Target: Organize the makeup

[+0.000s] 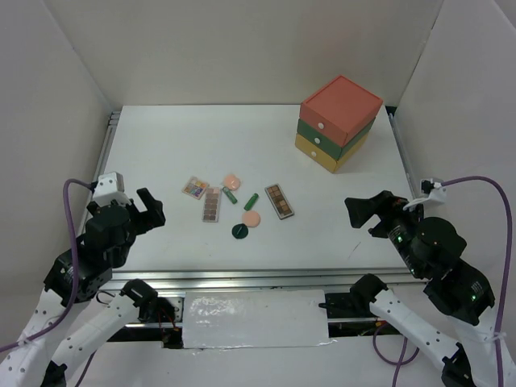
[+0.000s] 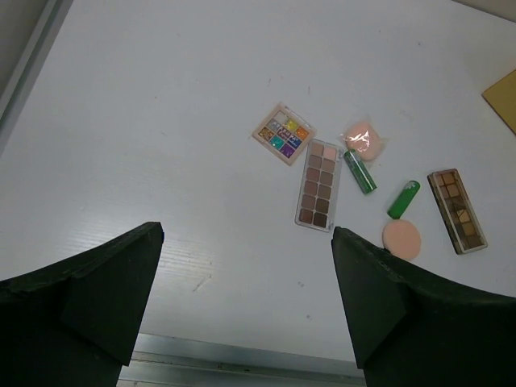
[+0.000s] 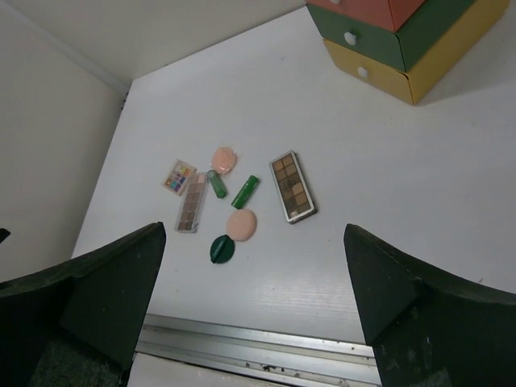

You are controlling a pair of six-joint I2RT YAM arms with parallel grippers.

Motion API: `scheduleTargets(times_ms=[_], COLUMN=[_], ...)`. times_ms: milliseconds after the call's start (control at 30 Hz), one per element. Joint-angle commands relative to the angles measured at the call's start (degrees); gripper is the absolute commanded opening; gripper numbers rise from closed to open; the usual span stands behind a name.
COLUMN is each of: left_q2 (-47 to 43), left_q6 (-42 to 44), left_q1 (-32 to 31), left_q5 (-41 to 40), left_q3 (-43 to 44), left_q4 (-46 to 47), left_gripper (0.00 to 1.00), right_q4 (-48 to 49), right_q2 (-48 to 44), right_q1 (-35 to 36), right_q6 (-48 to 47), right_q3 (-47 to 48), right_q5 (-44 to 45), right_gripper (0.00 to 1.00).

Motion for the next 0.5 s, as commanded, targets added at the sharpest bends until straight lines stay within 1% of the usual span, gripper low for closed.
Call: scheduleTargets(times_ms=[0, 33, 100, 133, 167, 200, 233, 267, 300, 333, 367, 400, 433, 467], left_q2=[-1.3, -1.7, -2.8, -3.2, -3.3, -3.2, -2.8, -1.4, 0.4, 2.6, 5.7, 13.8, 18.3, 28.3], left_q6=[-0.9, -0.7, 0.3, -1.2, -2.2, -3.1, -6.5, -8.4, -10.3, -13.1, -14.5, -15.9, -18.8, -20.0], left_q1=[0.4, 0.3, 0.5, 0.5, 0.6, 0.7, 0.6, 0.7, 0.7, 0.7, 0.6, 0.6, 0.3, 0.2], left_q5=[-2.5, -2.3, 1.4, 3.1, 8.1, 11.2, 14.5, 21.6, 25.9, 30.6, 34.9, 42.4, 45.3, 47.5], left_q3=[1.6, 1.3, 0.6, -0.3, -0.9, -1.9, -5.4, -7.8, -10.7, -16.0, -18.1, -19.5, -20.5, -20.1], left_q4=[0.3, 0.7, 3.1, 4.0, 5.3, 7.1, 13.0, 17.3, 22.4, 35.3, 42.4, 49.6, 62.2, 67.8], left_gripper=[1.00, 0.99, 1.00, 0.99, 0.99, 0.99, 0.99, 1.00, 0.99, 0.99, 0.99, 0.99, 0.99, 0.99], right_q4=[-0.8, -0.8, -0.1, 0.5, 1.7, 2.3, 2.8, 3.5, 3.7, 3.9, 4.5, 4.9, 5.3, 6.3], right_q2=[1.4, 1.3, 0.7, 0.4, -0.3, -0.7, -1.0, -1.1, -1.2, -1.1, -1.1, -1.1, -1.2, -1.2], right_q1=[0.0, -0.1, -0.1, -0.2, 0.0, -0.1, -0.1, -0.1, 0.0, -0.1, -0.1, -0.1, -0.2, -0.1], right_q6=[0.7, 0.8, 0.6, 0.5, 0.5, 0.5, 0.7, 0.9, 1.2, 1.3, 1.5, 1.9, 2.2, 2.6], right_q3=[1.8, 1.8, 1.4, 0.7, 0.2, -0.2, -1.1, -1.5, -1.8, -2.4, -2.7, -3.0, -3.7, -4.2], right_q5=[1.5, 1.6, 0.6, 0.2, -0.2, -0.6, -1.2, -1.4, -1.7, -2.4, -2.8, -3.3, -4.7, -5.8], right_gripper=[1.00, 1.00, 1.00, 1.00, 1.00, 1.00, 1.00, 1.00, 1.00, 1.00, 1.00, 1.00, 1.00, 1.00])
